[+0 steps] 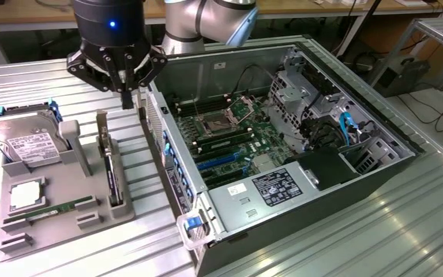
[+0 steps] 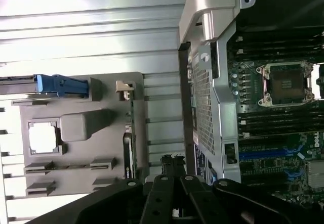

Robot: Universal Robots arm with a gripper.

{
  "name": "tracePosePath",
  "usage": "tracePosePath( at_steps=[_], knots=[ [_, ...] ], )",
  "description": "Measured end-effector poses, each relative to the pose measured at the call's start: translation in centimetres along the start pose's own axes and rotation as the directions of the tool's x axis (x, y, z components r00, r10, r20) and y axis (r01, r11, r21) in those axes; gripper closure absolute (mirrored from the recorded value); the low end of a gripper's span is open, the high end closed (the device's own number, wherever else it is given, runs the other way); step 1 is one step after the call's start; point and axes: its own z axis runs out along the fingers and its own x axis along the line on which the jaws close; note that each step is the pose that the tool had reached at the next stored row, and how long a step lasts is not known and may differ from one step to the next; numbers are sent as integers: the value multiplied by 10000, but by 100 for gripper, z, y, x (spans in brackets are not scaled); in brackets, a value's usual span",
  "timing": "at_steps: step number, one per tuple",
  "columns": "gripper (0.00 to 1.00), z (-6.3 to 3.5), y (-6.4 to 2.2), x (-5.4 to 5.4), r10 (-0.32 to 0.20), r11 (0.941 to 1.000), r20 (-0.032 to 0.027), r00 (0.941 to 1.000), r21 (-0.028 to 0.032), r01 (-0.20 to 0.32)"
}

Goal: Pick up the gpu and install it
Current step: 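Reach for the gpu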

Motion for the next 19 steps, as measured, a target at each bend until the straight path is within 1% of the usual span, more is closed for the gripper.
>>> tracePosePath(
  at_steps=[2,7,13,19],
  knots=[
    [89,38,-8,75,0,10000,0,10000,16,0],
    [89,87,-17,165,-5,10000,0,10000,36,5],
    [89,122,-32,264,-31,10000,1,10000,40,31],
    [89,144,-121,414,-74,10000,-1,10000,39,74]
  ],
)
